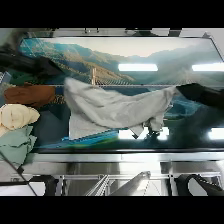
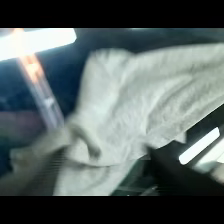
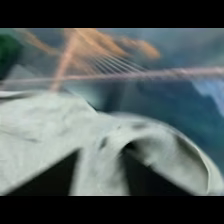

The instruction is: Fold the shirts.

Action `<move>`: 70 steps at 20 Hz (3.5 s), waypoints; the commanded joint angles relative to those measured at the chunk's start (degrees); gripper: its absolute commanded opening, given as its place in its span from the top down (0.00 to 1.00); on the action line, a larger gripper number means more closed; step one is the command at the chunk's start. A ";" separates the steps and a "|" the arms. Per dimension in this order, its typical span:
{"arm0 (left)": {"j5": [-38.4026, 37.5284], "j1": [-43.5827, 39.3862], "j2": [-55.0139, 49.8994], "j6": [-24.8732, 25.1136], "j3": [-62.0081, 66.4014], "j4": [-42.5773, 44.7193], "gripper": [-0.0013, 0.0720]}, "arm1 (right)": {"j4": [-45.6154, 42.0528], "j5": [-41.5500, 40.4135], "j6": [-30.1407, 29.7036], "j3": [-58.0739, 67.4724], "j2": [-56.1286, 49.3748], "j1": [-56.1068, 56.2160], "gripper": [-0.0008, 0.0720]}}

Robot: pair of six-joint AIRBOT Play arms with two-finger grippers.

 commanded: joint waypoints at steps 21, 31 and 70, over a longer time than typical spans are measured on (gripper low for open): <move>13.31 -7.06 -3.17 -4.70 -44.39 8.50 0.42 | -9.33 -0.81 6.16 -9.84 -24.33 5.49 0.37; -10.56 -3.37 14.86 7.26 -26.05 -22.10 0.96 | 4.09 24.74 5.49 5.81 1.64 -3.13 0.96; -7.98 12.00 -12.46 2.89 -12.13 -5.79 0.03 | -22.27 20.68 15.93 15.54 -22.82 -20.22 0.54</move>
